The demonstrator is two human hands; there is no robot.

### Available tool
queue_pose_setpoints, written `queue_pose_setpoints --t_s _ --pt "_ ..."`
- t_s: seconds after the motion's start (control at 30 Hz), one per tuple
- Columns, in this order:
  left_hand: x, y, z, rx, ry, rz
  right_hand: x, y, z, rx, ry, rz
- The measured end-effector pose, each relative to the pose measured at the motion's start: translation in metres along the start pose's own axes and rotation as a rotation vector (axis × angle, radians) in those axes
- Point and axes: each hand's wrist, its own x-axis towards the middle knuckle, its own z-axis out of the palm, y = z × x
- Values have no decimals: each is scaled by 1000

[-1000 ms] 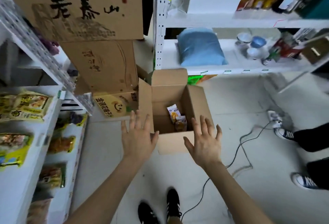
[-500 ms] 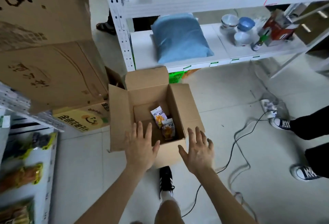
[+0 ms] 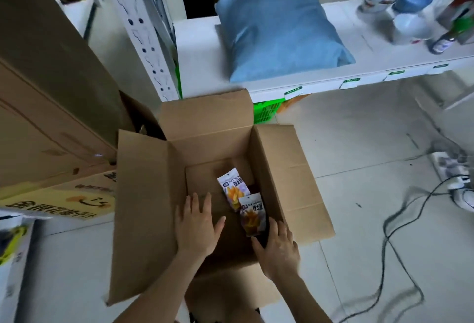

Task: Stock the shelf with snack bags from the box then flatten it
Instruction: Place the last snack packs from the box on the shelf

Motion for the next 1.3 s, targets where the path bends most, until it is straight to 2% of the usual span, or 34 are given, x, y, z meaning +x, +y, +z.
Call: queue_pose_setpoints --t_s 0.2,0.37,0.53,0.63,0.8,0.87,1.07,1.3 --pt "92 -6 84 26 -48 -33 97 7 71 30 -59 70" --pt "150 -4 146 21 -81 -47 159 18 126 271 -227 214" --pt "189 3 198 -56 -137 -68 194 25 161 533 -256 323" --pt "217 10 224 -290 -198 -136 215 24 183 673 -232 400" --pt "265 24 260 -1054 -299 -260 249 32 218 788 -210 455" --pt "276 30 268 -1258 -325 -305 257 38 227 826 -217 441" --pt "289 30 280 -1381 -307 -373 265 39 233 768 -182 429" --pt "285 29 277 -1393 -318 -270 266 41 232 807 -183 447"
